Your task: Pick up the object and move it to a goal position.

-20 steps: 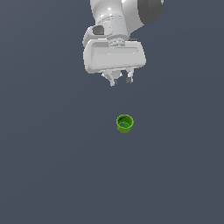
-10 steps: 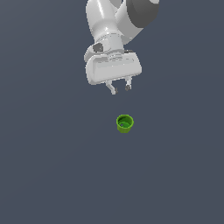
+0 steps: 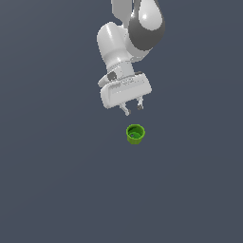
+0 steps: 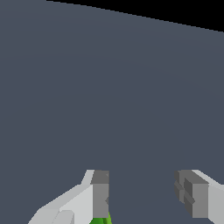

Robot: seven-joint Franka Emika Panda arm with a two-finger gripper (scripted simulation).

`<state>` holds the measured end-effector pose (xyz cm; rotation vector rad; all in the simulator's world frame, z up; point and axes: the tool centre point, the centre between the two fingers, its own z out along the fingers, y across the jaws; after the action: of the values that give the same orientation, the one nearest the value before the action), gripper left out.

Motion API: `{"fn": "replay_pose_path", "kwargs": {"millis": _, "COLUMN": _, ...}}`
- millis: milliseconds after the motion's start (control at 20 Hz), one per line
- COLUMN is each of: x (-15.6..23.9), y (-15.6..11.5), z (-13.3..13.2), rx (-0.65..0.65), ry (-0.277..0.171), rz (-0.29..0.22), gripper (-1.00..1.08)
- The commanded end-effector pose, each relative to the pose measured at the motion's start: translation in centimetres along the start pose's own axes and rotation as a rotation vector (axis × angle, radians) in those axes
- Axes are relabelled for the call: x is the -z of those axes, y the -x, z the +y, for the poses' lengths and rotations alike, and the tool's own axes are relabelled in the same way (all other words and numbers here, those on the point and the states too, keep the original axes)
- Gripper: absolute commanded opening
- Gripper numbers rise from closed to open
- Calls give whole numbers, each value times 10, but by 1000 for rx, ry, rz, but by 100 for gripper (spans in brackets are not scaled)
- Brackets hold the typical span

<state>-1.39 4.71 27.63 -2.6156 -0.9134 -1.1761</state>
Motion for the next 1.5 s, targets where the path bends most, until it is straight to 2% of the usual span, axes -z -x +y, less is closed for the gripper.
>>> {"fn": "replay_pose_path", "kwargs": {"millis": 0, "x": -13, "y": 16, "z": -11, "rx": 8, "ry": -19, "rz": -8, "gripper": 28}}
{"fn": "replay_pose_path", "kwargs": {"millis": 500, "x": -63, "y": 90, "z": -63, "rx": 56, "ry": -96, "rz": -78, "gripper": 28}}
{"fn": "replay_pose_path", "kwargs": {"millis": 800, "x": -80, "y": 124, "z": -88, "rx": 85, "ry": -128, "rz": -119, "gripper": 28}}
{"fn": "replay_pose_path", "kwargs": {"millis": 1100, "x": -88, "y": 143, "z": -101, "rx": 102, "ry": -145, "rz": -143, "gripper": 28}}
{"fn": "replay_pose_path", "kwargs": {"millis": 1450, "x": -89, "y": 147, "z": -104, "rx": 104, "ry": -148, "rz": -148, "gripper": 28}}
